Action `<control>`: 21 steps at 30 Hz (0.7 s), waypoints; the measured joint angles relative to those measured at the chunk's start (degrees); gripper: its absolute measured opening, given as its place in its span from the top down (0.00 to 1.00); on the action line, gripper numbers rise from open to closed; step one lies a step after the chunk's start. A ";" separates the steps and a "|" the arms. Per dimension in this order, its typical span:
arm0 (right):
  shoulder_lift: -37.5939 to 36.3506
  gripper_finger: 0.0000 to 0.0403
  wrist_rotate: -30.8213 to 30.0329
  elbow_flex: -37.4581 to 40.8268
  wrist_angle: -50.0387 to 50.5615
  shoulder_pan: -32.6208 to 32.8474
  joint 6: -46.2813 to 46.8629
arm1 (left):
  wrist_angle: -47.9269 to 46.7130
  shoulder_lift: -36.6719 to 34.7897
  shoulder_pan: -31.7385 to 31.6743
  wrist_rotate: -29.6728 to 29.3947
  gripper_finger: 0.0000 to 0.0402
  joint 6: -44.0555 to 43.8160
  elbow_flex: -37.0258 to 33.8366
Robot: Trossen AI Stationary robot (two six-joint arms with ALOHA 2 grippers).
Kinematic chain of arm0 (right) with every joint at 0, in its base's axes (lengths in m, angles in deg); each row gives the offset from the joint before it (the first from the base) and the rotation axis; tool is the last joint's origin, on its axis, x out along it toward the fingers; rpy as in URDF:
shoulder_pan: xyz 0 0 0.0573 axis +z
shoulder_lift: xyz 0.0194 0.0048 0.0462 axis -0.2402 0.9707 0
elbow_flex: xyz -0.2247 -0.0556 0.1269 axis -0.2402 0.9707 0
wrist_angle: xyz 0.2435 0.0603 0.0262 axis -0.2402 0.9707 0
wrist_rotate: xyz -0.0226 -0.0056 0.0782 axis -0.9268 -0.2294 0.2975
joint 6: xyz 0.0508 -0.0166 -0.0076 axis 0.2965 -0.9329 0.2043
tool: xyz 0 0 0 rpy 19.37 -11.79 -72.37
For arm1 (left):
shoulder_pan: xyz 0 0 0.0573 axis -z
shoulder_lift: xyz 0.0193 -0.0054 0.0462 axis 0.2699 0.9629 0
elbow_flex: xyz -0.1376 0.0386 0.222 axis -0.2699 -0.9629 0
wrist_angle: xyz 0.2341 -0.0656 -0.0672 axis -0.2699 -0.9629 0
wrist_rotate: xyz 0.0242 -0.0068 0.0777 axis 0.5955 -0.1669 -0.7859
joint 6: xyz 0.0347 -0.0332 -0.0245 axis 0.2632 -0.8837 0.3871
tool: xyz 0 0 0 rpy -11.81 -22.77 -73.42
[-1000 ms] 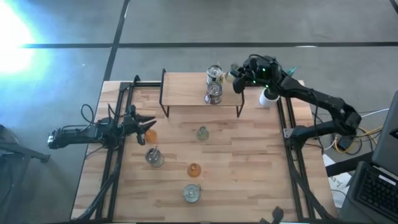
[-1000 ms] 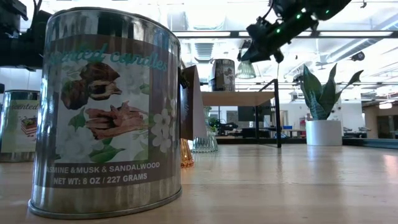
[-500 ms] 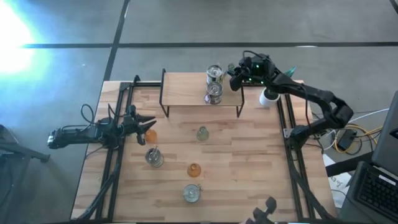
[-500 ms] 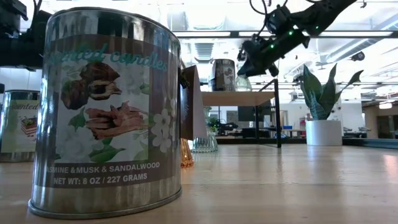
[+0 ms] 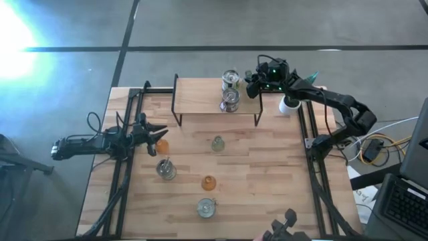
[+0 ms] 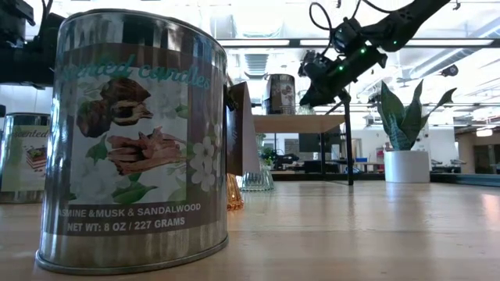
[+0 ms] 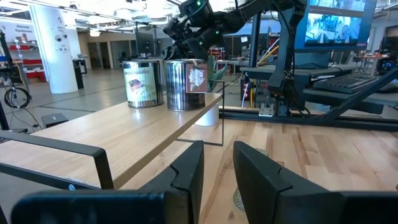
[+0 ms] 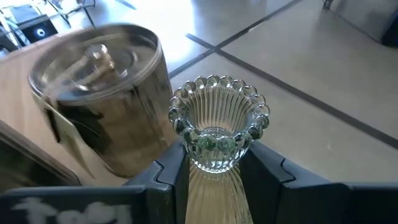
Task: Pick & Place candle stick holders
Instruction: Put the right green candle holder on the shelf
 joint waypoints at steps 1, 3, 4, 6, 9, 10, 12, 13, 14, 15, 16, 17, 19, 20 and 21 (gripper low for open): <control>0.22 0.74 0.00 0.00 -0.14 0.00 0.03 | 0.01 -0.01 0.00 0.00 0.77 -0.01 0.00; 0.69 0.74 0.17 -0.05 -0.57 -0.23 -0.07 | -0.01 -0.01 0.01 0.00 0.77 -0.01 0.00; 0.87 0.74 0.31 -0.07 -0.68 -0.29 -0.07 | 0.01 -0.01 -0.01 0.00 0.77 -0.01 0.00; 1.25 0.74 0.37 -0.12 -0.90 -0.31 -0.09 | -0.01 0.01 -0.01 0.00 0.77 -0.01 0.00; 1.44 0.74 0.33 -0.15 -0.88 -0.31 0.18 | 0.00 -0.01 0.00 0.01 0.77 -0.01 0.00; 1.43 0.74 0.33 -0.15 -0.83 -0.31 0.31 | 0.00 -0.01 0.00 0.00 0.77 0.01 0.00; 1.37 0.74 0.26 -0.13 -0.71 -0.28 0.80 | 0.00 -0.01 0.00 0.01 0.77 0.00 0.00; 1.31 0.74 0.22 -0.13 -0.55 -0.31 0.96 | 0.01 -0.01 0.01 0.00 0.77 -0.01 0.00; 1.27 0.74 0.16 -0.13 -0.32 -0.29 1.15 | -0.01 -0.01 0.01 0.00 0.77 -0.01 0.00; 1.21 0.74 0.00 -0.13 -0.07 -0.28 1.20 | 0.01 -0.01 -0.01 0.00 0.77 0.01 0.00; 1.17 0.72 -0.16 -0.13 0.17 -0.28 1.20 | 0.01 -0.01 0.01 0.00 0.77 -0.01 0.00; 1.14 0.70 -0.23 -0.13 0.39 -0.28 1.18 | 0.00 -0.01 -0.01 0.00 0.77 -0.01 0.01; 1.10 0.67 -0.26 -0.13 0.79 -0.28 1.17 | 0.01 0.00 0.00 0.01 0.77 0.00 0.00; 1.11 0.66 -0.25 -0.12 0.85 -0.28 1.17 | -0.01 0.01 0.01 0.00 0.77 -0.01 0.00; 1.11 0.65 -0.26 -0.11 0.87 -0.28 1.17 | 0.00 -0.01 0.01 0.01 0.77 -0.01 0.00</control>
